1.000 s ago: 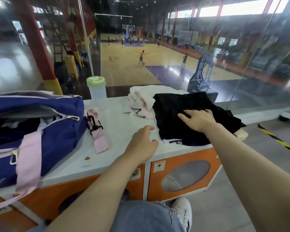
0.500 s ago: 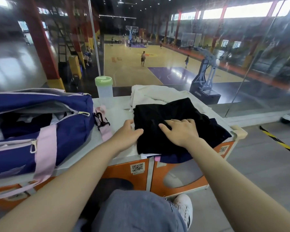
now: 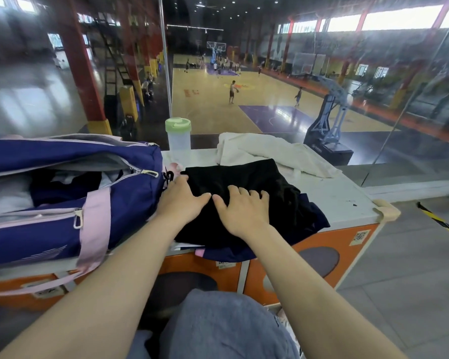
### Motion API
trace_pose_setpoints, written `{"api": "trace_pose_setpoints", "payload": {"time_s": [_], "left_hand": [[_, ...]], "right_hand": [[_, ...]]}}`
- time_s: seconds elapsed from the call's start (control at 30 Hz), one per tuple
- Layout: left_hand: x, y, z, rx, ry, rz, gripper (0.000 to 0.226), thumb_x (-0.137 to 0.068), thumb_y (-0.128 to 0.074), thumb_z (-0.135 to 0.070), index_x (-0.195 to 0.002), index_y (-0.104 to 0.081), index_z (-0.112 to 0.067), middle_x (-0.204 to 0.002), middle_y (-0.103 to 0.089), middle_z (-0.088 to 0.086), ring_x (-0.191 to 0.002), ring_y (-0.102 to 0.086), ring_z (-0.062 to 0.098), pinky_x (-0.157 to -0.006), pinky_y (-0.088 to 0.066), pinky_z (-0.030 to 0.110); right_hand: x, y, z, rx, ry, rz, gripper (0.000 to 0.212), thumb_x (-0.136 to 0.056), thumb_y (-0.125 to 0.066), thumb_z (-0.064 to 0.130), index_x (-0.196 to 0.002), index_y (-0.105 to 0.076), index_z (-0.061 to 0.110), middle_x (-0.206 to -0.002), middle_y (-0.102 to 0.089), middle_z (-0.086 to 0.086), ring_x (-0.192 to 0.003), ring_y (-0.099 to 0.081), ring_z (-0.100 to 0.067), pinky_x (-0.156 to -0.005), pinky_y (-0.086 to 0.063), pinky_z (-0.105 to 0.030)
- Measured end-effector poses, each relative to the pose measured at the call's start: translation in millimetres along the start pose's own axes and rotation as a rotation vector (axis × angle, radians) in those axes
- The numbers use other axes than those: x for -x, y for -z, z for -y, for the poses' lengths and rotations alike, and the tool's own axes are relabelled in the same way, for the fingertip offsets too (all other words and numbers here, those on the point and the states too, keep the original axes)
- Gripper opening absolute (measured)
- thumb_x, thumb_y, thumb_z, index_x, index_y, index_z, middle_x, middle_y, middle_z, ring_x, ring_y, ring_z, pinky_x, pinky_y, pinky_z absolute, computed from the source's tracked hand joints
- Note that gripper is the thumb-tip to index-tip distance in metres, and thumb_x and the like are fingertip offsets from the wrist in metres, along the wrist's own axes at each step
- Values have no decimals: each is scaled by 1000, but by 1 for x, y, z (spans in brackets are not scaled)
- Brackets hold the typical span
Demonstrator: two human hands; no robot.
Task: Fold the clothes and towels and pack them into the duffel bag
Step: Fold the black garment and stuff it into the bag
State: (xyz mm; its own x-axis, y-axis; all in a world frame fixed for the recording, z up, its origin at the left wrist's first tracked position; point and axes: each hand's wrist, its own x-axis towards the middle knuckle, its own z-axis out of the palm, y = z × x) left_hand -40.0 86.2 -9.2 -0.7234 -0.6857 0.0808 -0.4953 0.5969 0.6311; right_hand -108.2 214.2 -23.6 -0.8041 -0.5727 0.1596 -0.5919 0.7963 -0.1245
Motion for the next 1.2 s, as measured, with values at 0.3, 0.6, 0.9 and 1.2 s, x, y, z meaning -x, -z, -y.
{"api": "trace_pose_setpoints", "payload": {"time_s": [0.3,0.6,0.9,1.2], "left_hand": [[-4,0,2,57,46,117,88,-83,-66,-47,-149,-20,-13,-149,-38,9,-133,-42,31,-103,-40,39],[10,-13,-15,-155,-600,-24,38,-93,-51,-22,-130,-57,-20,-129,-60,0,-125,-50,21,-105,-38,37],[13,-35,-18,-285,-585,260,54,-99,-29,-55,-150,-29,-36,-158,-29,-1,-144,-25,25,-116,-23,46],[16,-33,-18,-303,-548,309,54,-99,-25,-56,-151,-24,-38,-160,-22,-4,-147,-16,25,-118,-15,48]], "right_hand": [[-4,58,-33,-511,186,-168,29,-95,-44,16,-119,-59,21,-110,-68,4,-103,-60,-15,-90,-47,-31],[-109,40,-87,-195,-154,156,66,-83,-49,30,-145,-32,15,-137,-51,-13,-124,-48,-34,-103,-40,-45],[-121,55,-99,-385,-147,144,33,-80,-72,27,-106,-69,8,-108,-67,-12,-104,-60,-28,-86,-47,-34],[-116,85,-101,-695,-65,220,31,-95,-53,43,-115,-52,19,-103,-58,-3,-85,-58,-16,-65,-47,-28]]}}
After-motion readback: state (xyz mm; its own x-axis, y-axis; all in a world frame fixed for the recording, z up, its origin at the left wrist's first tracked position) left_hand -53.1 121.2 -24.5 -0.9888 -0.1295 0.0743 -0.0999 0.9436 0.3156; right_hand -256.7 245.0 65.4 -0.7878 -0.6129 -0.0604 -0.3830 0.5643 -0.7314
